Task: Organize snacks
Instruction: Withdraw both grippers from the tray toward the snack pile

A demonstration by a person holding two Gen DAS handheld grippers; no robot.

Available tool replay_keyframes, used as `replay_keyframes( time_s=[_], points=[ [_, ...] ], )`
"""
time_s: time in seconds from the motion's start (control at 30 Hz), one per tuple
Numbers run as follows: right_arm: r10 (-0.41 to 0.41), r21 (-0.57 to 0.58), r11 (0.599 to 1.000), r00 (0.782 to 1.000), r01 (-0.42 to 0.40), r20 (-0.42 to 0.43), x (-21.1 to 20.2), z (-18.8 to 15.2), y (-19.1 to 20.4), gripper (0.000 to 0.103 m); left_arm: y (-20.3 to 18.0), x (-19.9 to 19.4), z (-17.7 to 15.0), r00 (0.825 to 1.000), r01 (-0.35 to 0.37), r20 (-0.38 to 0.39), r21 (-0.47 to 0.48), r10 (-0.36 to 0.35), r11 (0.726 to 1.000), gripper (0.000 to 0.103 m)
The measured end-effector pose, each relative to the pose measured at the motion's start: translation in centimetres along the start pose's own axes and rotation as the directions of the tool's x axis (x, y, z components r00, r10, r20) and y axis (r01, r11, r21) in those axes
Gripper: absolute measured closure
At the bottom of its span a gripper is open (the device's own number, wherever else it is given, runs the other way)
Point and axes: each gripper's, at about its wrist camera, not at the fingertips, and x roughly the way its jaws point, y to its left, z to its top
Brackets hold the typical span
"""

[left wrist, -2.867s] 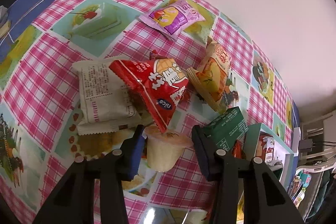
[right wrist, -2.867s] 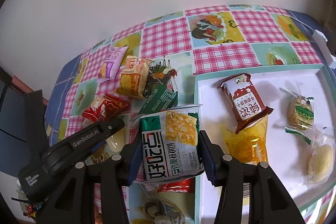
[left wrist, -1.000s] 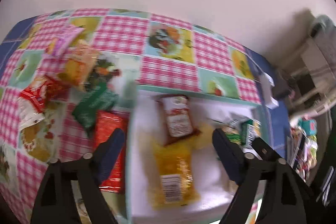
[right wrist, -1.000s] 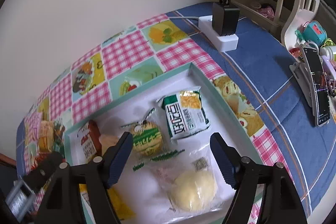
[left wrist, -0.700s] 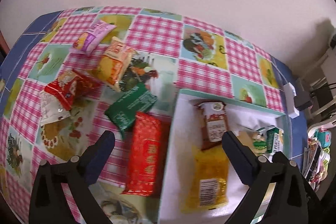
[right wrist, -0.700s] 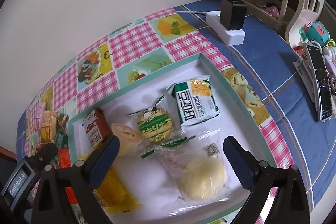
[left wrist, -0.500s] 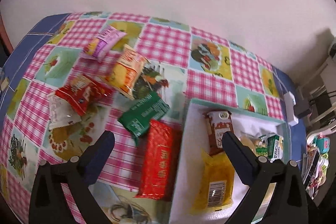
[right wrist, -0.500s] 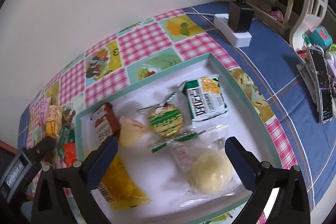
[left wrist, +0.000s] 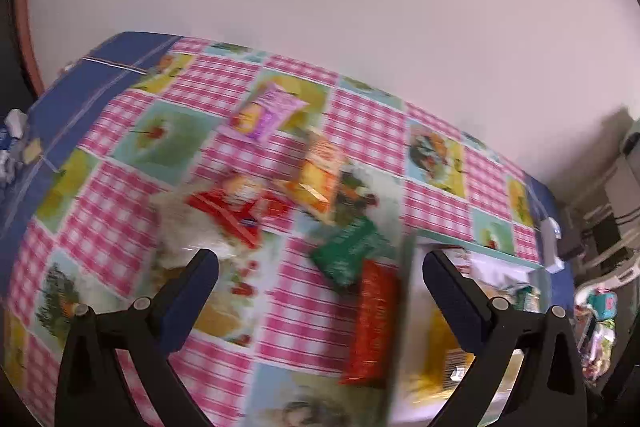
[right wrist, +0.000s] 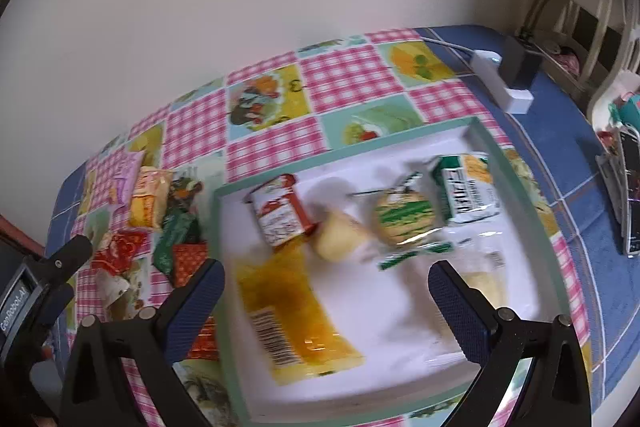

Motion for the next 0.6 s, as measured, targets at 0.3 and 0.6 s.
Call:
replay_keyframes(
  time_s=[0.3,0.6],
  points=[
    [0.052,-0.112,0.992,0.998,-0.050,0.018,0.5,-0.6,5.6,0.000,6.9,-1.0,1.3,0.992,-0.128,-0.015,-0.080,0.127,0.989,0.001],
    [0.121,-0.214,0.969,0.992,-0.125,-0.032,1.8,-2.1,11.3,0.000,12.0,-2.0,1.9,0.992,-0.129,-0.021,-0.198,0.127,0.972,0.001]
  ],
)
